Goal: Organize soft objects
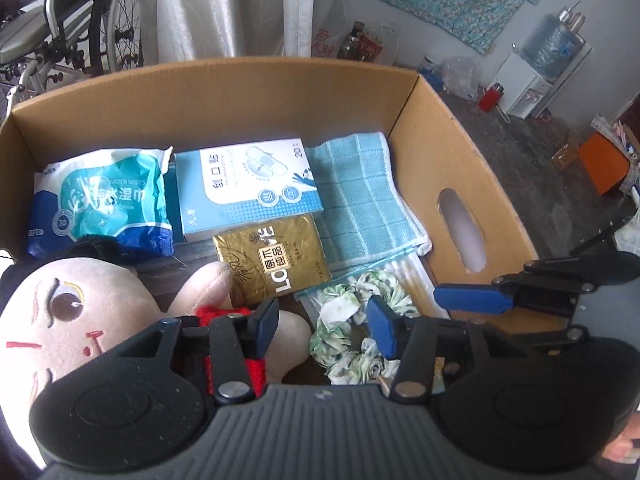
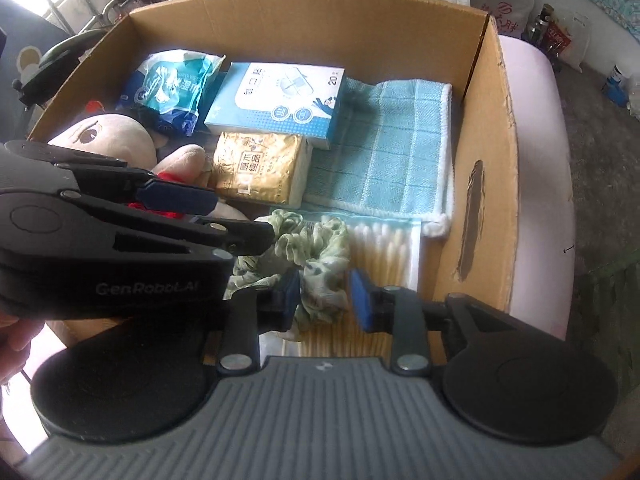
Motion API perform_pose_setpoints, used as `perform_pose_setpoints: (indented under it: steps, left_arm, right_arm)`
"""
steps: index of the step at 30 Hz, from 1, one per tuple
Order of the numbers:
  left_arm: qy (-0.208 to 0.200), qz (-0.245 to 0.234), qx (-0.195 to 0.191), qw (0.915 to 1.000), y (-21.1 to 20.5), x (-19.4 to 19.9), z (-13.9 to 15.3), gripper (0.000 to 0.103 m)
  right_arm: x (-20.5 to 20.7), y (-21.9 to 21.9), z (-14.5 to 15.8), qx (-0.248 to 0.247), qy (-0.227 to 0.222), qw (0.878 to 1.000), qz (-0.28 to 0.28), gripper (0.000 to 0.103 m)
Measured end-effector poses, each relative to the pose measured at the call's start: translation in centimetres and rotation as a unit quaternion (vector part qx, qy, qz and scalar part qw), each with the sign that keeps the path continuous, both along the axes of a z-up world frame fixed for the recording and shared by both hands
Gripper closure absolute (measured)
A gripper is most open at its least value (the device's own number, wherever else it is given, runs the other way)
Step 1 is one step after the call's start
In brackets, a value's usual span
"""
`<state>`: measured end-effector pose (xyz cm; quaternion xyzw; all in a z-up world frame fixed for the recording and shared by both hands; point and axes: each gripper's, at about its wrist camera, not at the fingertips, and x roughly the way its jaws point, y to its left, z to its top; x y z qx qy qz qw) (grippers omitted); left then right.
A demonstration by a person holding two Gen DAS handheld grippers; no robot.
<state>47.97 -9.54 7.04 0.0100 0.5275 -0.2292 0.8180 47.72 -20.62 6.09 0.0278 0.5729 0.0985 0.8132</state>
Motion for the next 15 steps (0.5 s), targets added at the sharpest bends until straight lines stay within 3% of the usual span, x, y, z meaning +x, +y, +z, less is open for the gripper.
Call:
perform_pose_setpoints:
  steps: [4, 9, 12, 15]
  left_arm:
    - [-0.056, -0.02, -0.004, 0.9982, 2.7, -4.0, 3.8, 0.053]
    - [-0.113, -0.085, 0.008, 0.9899, 7.4, -13.7, 6.0, 0.053]
    - [-0.097, -0.094, 0.009, 0.9909, 10.2, -19.4, 4.1, 0.057]
    - [-0.061, -0.088, 0.002, 0.9943, 12.2, -23.7, 0.3, 0.066]
  right_arm:
    - [-2.5, -0.2, 3.4, -0.036, -0.095, 0.995, 0.009, 0.073]
    - [-8.6, -1.6, 8.1, 0.025, -0.152, 0.988, 0.007, 0.073]
    - [-13.7, -1.1, 8.9, 0.074, -0.156, 0.984, 0.031, 0.073]
    - [-17.8, 0.3, 7.1, 0.116, -0.114, 0.986, 0.04, 0.073]
